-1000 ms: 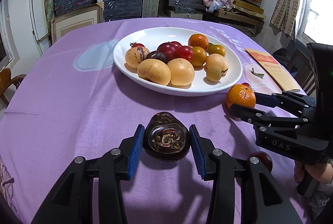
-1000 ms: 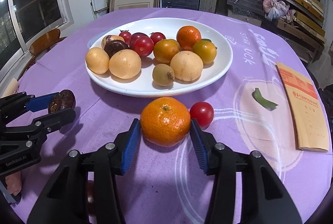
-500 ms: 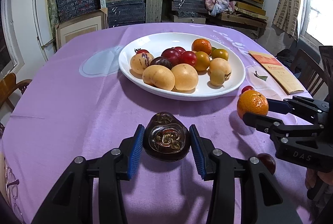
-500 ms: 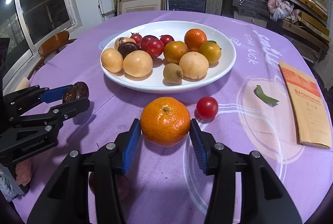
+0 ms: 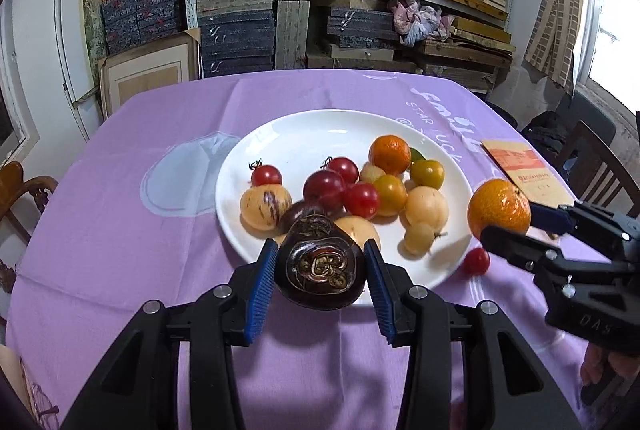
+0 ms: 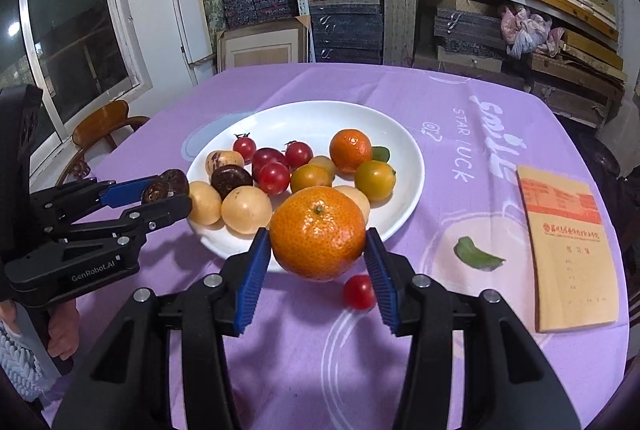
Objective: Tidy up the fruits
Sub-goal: 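Lower the purple fruit and mandarin onto the white plate and open both grippers, then move the left gripper to the dark red plum and close on it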
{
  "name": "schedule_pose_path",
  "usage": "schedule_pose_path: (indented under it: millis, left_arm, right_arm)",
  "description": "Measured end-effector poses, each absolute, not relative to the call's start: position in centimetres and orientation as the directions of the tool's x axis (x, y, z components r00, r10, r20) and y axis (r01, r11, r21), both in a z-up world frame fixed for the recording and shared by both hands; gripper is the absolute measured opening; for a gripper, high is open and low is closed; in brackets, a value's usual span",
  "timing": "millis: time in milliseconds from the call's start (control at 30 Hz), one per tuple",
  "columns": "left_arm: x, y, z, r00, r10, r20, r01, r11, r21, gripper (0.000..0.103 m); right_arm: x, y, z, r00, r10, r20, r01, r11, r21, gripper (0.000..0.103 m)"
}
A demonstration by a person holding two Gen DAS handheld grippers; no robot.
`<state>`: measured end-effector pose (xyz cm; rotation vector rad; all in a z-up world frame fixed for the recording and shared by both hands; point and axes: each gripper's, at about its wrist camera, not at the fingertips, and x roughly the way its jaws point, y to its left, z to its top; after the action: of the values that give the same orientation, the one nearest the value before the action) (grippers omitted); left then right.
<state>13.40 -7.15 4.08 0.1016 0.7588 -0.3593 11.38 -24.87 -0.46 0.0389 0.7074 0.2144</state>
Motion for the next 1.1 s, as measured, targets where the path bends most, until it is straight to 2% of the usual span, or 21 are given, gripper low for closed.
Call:
schedule_pose_path:
  millis: [233,267,333,367,533,667,867,1100]
  left_arm:
    - [19.6,-8.9,3.6,0.649,-0.251,-0.718,0.303,0.951,-0.058,0.046]
    - [19.8,-8.8,3.4,0.654,-0.239,-0.717,0.289,0.956,-0.056,0.055]
    - [19.8,-7.9,3.5,0.66,-0.242,-0.711,0.265,0.961,-0.081,0.068]
    - [19.6,-7.5,3.6,0.663,-0.249,-0.706,0.263,0.961,-0.092,0.069]
    - [17.6,-5.9,4.2,0.669,-0.262,-0.696,0.263,0.959,-0.107,0.069]
    - [14.2,-5.3,4.1,0.663,-0.27,-0.698,0.289,0.953,-0.093,0.069]
    - [7.3,-7.3,2.4,0.647,-0.268,-0.714,0.379,0.925,-0.004,0.069]
    - [1.6,-10.1,0.3,0.61,-0.309,-0.73,0.503,0.863,0.054,0.07]
  right_arm:
    - [17.1,-23.2,-1.8,0.704,0.204,-0.68,-0.191,0.977,0.095,0.048]
    - [17.3,-23.3,-1.9,0.707,0.204,-0.677,-0.188,0.977,0.098,0.053]
    - [16.7,-23.7,-1.8,0.723,0.211,-0.658,-0.185,0.976,0.11,0.057]
    - [16.3,-23.9,-1.8,0.727,0.219,-0.651,-0.187,0.975,0.119,0.057]
    - [13.1,-26.2,-1.4,0.745,0.242,-0.621,-0.179,0.97,0.162,0.06]
    - [10.0,-28.4,-1.9,0.761,0.229,-0.606,-0.145,0.972,0.185,0.072]
    - [7.5,-31.2,-2.4,0.771,0.234,-0.593,-0.112,0.965,0.236,0.073]
    - [6.6,-33.5,-2.8,0.775,0.252,-0.579,-0.075,0.947,0.311,0.08]
